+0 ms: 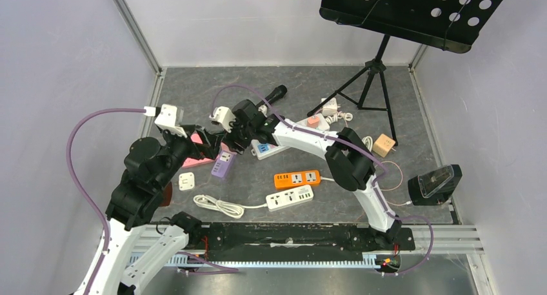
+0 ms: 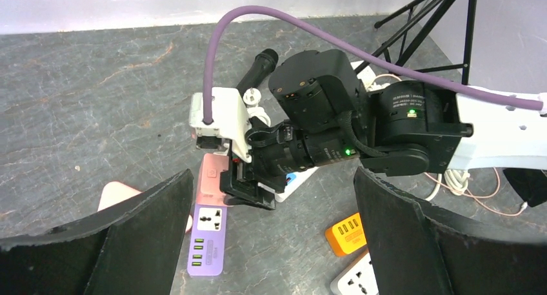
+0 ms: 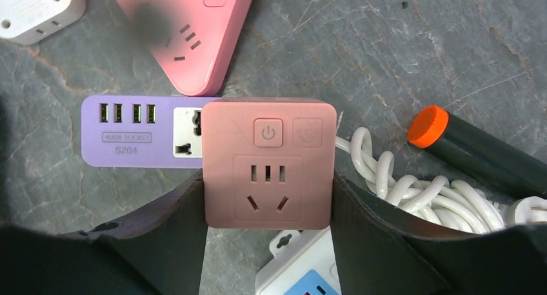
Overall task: Insert the plug
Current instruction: Insert the plug into the socket.
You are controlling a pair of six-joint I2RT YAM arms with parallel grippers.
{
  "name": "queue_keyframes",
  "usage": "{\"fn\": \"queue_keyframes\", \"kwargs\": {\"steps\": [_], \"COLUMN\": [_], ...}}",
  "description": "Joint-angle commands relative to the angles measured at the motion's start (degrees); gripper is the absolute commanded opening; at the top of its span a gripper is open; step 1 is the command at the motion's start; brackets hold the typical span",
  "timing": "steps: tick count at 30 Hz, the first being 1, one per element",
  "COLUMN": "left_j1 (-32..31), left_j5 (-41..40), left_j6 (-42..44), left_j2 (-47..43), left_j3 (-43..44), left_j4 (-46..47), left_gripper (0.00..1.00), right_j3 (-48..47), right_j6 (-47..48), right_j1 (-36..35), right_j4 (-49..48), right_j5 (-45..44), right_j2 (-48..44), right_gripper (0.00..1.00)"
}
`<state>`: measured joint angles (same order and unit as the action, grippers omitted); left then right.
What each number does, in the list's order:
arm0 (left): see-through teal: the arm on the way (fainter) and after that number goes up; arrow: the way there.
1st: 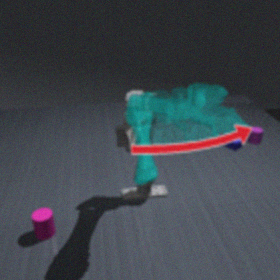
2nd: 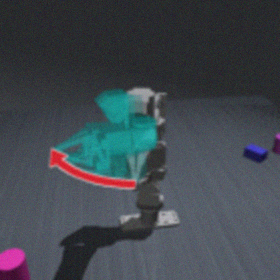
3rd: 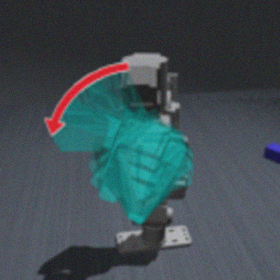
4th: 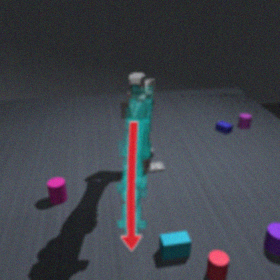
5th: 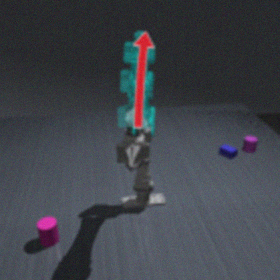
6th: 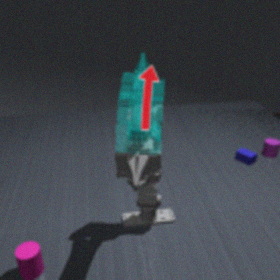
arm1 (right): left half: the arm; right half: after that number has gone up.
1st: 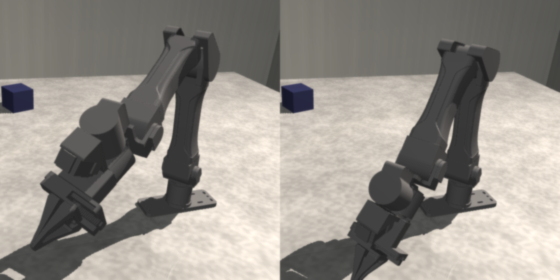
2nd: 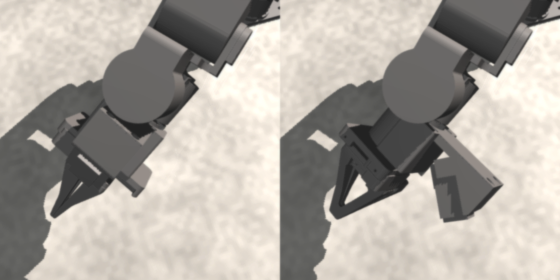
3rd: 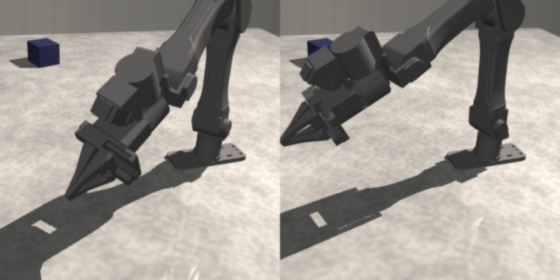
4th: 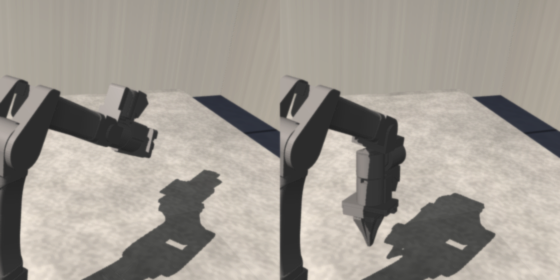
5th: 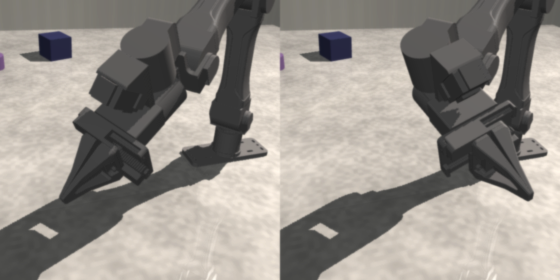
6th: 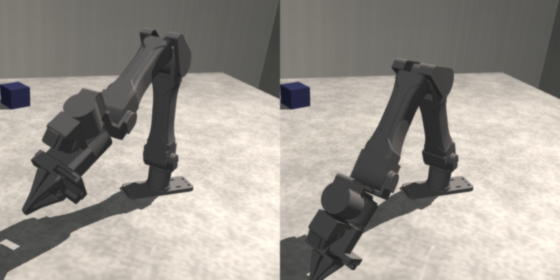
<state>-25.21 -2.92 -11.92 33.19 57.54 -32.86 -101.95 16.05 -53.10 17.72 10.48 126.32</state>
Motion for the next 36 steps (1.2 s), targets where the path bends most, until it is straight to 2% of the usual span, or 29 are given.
{"fn": "queue_keyframes", "kwargs": {"steps": [1,4,7,16,21,27,33,36], "left_j1": [0.08,0.12,0.11,0.10,0.14,0.06,0.10,0.10], "left_j5": [-0.60,-0.69,-0.89,-1.69,-2.19,-2.36,-2.51,-2.92], "left_j6": [1.37,1.29,1.29,1.37,1.46,1.64,1.72,1.97], "left_j2": [-0.32,-0.29,-0.47,-0.75,-1.10,-1.09,-1.25,-1.36], "left_j3": [2.48,2.74,2.93,2.84,2.67,2.44,2.23,2.31], "left_j4": [1.04,0.95,0.96,0.66,0.43,0.43,0.27,-0.09], "left_gripper": [0.99,0.99,0.98,0.99,0.98,0.98,0.99,0.98], "right_j3": [0.14,0.98,3.59,10.99,12.66,19.33,19.62,20.66], "right_j6": [-1.67,-3.19,-5.56,-8.35,-9.69,-11.56,-12.09,-12.68], "right_j1": [0.89,0.94,0.89,0.89,0.89,0.85,0.90,0.89], "right_j4": [13.28,10.61,3.87,-16.05,-21.68,-32.93,-35.55,-37.02], "right_j5": [-9.84,-9.70,-8.64,-6.39,-6.13,-3.56,-1.05,0.25], "right_j2": [8.44,7.19,3.51,-3.02,-3.22,-6.55,-6.20,-7.17], "right_gripper": [0.10,0.28,0.46,0.76,0.82,0.88,0.97,0.98]}}
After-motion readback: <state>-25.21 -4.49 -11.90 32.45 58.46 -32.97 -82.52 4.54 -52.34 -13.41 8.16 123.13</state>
